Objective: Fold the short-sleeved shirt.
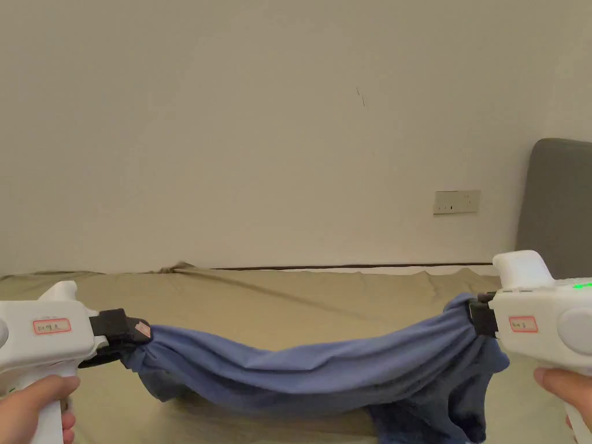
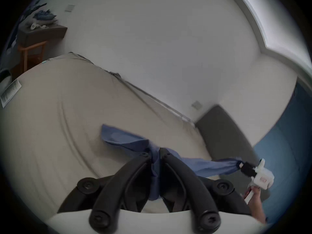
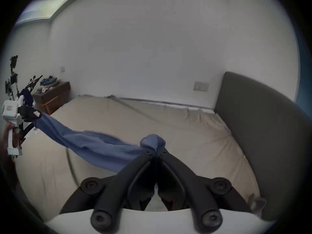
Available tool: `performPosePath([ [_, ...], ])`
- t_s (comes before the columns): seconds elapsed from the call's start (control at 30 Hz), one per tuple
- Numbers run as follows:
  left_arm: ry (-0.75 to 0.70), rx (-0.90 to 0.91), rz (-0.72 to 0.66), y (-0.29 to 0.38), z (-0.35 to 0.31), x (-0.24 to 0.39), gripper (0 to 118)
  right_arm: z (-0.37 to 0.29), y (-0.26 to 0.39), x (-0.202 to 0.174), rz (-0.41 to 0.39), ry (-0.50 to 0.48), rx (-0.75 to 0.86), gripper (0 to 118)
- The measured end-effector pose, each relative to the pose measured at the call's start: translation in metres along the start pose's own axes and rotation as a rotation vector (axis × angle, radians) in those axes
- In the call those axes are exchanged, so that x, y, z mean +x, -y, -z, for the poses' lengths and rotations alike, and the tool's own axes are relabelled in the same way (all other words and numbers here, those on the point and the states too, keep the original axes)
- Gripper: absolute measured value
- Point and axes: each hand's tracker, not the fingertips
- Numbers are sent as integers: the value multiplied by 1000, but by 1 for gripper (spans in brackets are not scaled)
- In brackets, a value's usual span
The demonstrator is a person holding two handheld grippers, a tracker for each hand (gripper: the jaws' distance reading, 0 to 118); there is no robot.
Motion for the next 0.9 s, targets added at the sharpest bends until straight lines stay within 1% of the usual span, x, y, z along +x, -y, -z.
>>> performPosePath([
  [0.03, -18, -40, 31, 19, -7, -5, 4, -9, 24, -2, 8, -15, -25, 2],
  [0.1, -50, -92, 49, 52, -20, -15, 4, -20, 67, -2, 48, -43, -81, 2],
  [0.13, -66, -75, 43, 72, -31, -18, 4, -28, 88, -3, 50, -55, -116, 2],
  [0.17, -54, -91, 20, 86, -39, -23, 4, -35, 104, -4, 54, -49, -123, 2],
  [0.2, -23, -103, -22, 103, -50, -30, 4, -45, 123, -6, 36, -56, -151, 2],
  [0.23, -9, -102, -53, 117, -60, -37, 4, -54, 140, -7, 21, -43, -177, 2],
  [0.27, -24, -115, -59, 129, -69, -43, 4, -62, 152, -7, 34, -36, -184, 2],
  [0.3, -44, -121, -62, 142, -78, -48, 4, -71, 167, -4, 53, -50, -219, 2],
  [0.33, -66, -157, -66, 155, -87, -55, 4, -82, 182, -3, 87, -51, -232, 2],
  [0.37, -81, -192, -65, 164, -92, -60, 4, -88, 193, -1, 104, -50, -260, 2],
  [0.43, -87, -261, -47, 182, -105, -68, 4, -103, 216, 4, 158, -39, -299, 2],
  [0.47, -106, -276, -20, 186, -110, -70, 4, -110, 226, 4, 155, -41, -323, 2],
  [0.53, -125, -340, 30, 194, -119, -73, 4, -121, 244, 3, 112, -18, -348, 2],
  [0.57, -121, -357, 44, 198, -122, -73, 4, -125, 250, 4, 110, -13, -367, 2],
  [0.63, -121, -437, 105, 205, -127, -72, 4, -133, 263, 3, 140, -18, -409, 2],
  [0.67, -124, -468, 140, 210, -128, -71, 4, -135, 269, 3, 132, -21, -431, 2],
  [0.7, -145, -514, 185, 216, -127, -70, 4, -136, 275, 1, 102, -6, -464, 2],
  [0.73, -166, -551, 218, 223, -126, -70, 4, -137, 282, 0, 90, 5, -490, 2],
  [0.8, -189, -617, 238, 236, -121, -76, 4, -133, 293, -1, 76, -9, -564, 2],
  [0.83, -200, -650, 227, 243, -117, -79, 4, -130, 300, -2, 73, -8, -600, 2],
  [0.9, -224, -709, 234, 255, -109, -87, 4, -122, 312, -4, 35, -5, -669, 2],
])
